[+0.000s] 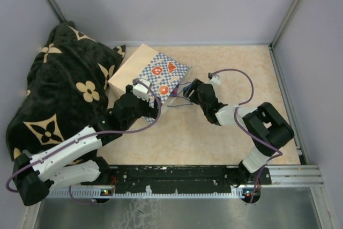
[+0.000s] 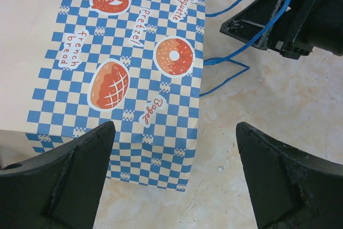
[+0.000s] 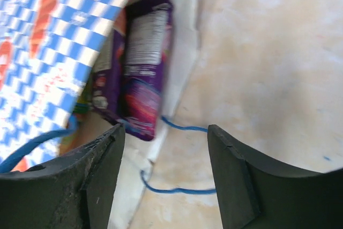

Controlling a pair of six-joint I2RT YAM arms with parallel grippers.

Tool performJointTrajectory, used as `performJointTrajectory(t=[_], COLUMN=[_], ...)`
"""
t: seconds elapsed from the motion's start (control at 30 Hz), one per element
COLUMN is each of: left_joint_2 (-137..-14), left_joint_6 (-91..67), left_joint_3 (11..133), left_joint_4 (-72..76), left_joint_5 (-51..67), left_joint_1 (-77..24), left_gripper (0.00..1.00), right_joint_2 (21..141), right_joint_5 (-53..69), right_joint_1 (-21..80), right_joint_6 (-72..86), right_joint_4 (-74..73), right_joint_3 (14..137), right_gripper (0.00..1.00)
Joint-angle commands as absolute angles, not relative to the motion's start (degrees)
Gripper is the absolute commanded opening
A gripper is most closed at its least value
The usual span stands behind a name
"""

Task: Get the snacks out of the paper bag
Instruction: Adjust the paper bag at the center of the board.

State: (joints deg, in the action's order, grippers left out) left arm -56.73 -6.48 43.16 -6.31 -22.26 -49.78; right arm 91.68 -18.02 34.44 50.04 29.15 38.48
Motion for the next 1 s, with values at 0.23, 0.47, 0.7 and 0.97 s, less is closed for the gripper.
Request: performJointTrajectory(t=[0.23,0.47,0.7,0.97], left_joint_2=[-55.1,-65.8,-81.6,-89.5], left_joint_6=[-6.5,3.3,14.7,18.9], left_joint_3=[43.6,47.3,57.1,60.7], left_joint_4=[-7.4,-1.8,2.2,9.9], left_joint_5=[-18.3,-11.9,-14.5,-19.1], left_joint_1=[-50.1,-53.7,-58.5,-58.8], left_gripper=[1.00,1.00,0.99,0.64], right_joint_2=[106.7,111.4,110.7,110.0], right_joint_5=[-5.4,-3.9,-3.9,-2.9], right_joint_1=[31.5,31.2,30.9,30.7], right_joint_6=[58.8,61.8,61.7,62.0], right_joint_4=[43.9,48.4,48.8,49.9], right_joint_3=[46.1,45.1,43.9,42.9], right_gripper=[0.58,0.57,0.57,0.57])
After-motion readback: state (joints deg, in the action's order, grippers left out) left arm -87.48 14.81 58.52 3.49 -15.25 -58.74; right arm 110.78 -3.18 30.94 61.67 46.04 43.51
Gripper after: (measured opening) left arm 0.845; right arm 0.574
